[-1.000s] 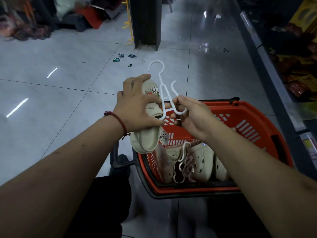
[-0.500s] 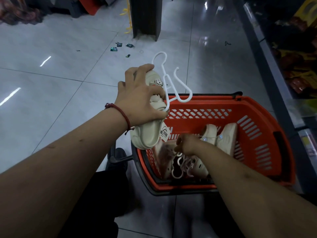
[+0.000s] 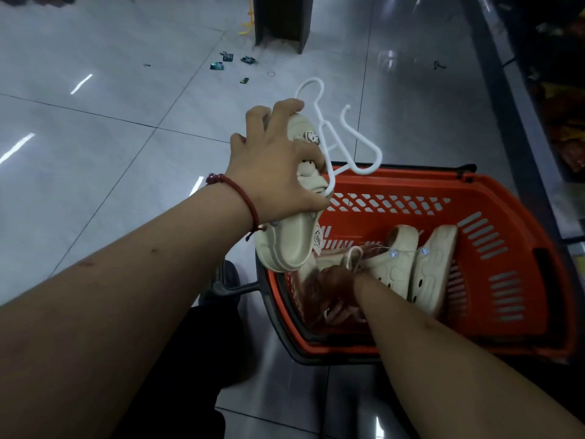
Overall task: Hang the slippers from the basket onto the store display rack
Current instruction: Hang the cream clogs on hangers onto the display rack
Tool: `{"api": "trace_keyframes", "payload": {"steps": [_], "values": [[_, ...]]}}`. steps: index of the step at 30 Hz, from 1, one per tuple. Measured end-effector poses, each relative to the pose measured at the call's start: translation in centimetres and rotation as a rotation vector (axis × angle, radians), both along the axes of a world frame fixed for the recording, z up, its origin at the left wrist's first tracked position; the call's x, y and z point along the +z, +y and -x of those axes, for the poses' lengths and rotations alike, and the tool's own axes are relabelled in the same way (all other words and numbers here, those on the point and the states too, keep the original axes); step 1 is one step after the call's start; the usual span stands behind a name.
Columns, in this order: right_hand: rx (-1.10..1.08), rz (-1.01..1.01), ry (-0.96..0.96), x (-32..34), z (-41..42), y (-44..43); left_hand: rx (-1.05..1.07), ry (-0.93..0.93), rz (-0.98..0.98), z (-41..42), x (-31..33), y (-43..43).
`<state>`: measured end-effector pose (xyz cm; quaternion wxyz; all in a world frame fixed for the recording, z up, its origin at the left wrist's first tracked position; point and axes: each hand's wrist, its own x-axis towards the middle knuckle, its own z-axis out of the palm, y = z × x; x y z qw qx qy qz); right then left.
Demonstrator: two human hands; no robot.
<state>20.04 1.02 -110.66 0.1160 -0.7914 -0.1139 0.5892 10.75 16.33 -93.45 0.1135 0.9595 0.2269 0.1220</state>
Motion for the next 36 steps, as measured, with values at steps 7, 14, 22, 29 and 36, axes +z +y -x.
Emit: {"api": "trace_keyframes", "payload": {"steps": [7, 14, 22, 29, 36], "values": [[0.041, -0.138, -0.170, 0.9, -0.3, 0.4, -0.004, 0.023, -0.022, -0.2, 0.3, -0.4], [0.094, -0.181, -0.561, 7.7, -2.3, -1.1, -0.004, 0.011, -0.097, 0.1, 1.6, -2.6], [0.184, -0.241, -0.747, 16.0, -6.4, -6.4, 0.039, -0.127, -0.025, 0.7, 4.3, -6.3], [0.254, -0.323, -1.145, 19.1, -8.5, -10.2, 0.060, -0.192, 0.037, 0.1, 5.1, -7.3], [0.084, -0.458, -1.224, 19.0, -9.5, -10.4, -0.044, -0.093, 0.016, -2.1, 3.9, -8.4]]}}
